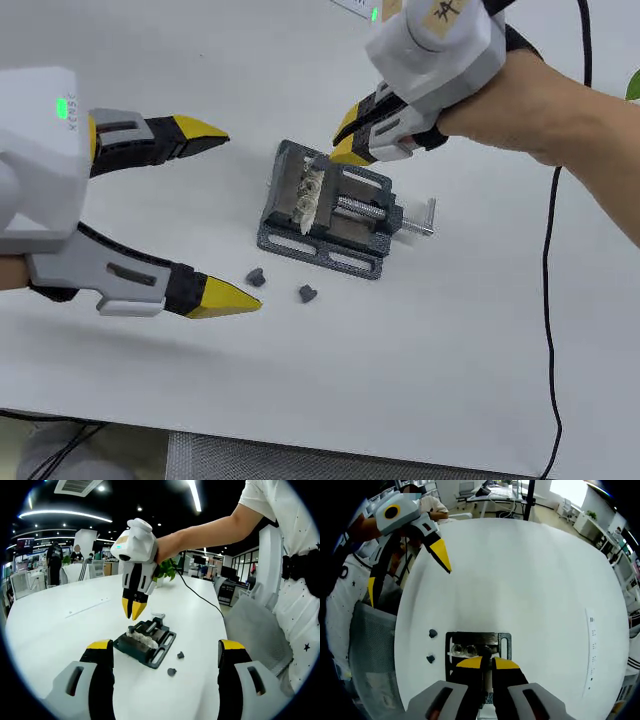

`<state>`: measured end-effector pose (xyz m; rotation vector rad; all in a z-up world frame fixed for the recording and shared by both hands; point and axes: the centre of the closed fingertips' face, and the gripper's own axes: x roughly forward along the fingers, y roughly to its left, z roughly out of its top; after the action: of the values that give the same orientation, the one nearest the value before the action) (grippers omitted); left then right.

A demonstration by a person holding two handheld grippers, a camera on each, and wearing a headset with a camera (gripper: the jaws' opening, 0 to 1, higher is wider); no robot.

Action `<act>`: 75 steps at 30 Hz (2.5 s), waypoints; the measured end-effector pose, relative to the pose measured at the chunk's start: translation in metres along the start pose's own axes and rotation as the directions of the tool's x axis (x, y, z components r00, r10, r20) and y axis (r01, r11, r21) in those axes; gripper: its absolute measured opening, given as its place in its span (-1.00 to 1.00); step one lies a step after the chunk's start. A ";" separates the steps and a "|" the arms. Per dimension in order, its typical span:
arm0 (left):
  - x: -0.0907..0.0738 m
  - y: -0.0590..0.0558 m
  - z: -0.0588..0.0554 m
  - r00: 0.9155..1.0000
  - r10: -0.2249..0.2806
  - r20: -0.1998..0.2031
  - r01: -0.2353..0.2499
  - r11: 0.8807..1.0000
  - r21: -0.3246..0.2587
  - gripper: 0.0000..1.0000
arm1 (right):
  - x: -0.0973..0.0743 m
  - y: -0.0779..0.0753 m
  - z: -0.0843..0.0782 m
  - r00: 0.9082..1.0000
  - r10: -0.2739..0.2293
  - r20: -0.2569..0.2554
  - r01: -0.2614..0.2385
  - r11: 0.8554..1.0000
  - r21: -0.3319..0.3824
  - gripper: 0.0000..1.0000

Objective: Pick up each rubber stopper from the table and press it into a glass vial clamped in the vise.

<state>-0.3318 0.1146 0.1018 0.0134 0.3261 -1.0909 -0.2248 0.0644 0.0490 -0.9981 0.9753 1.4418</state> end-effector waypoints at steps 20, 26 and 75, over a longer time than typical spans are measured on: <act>0.002 0.001 -0.004 1.000 -0.007 -0.012 0.007 1.000 -0.006 0.68 | 0.020 0.003 0.001 1.000 0.027 0.007 -0.027 1.000 0.001 -1.00; 0.003 0.000 -0.004 1.000 -0.011 -0.010 0.011 1.000 -0.010 0.66 | 0.020 0.003 0.000 1.000 0.016 0.001 -0.016 1.000 -0.017 -1.00; 0.008 0.001 -0.002 1.000 -0.010 0.010 0.010 1.000 -0.015 0.65 | 0.023 0.003 0.000 0.998 0.031 -0.063 -0.032 0.999 -0.008 -1.00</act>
<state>-0.3279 0.1086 0.0974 -0.0070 0.3255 -1.0979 -0.2293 0.0715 0.0272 -1.0446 1.0346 1.4494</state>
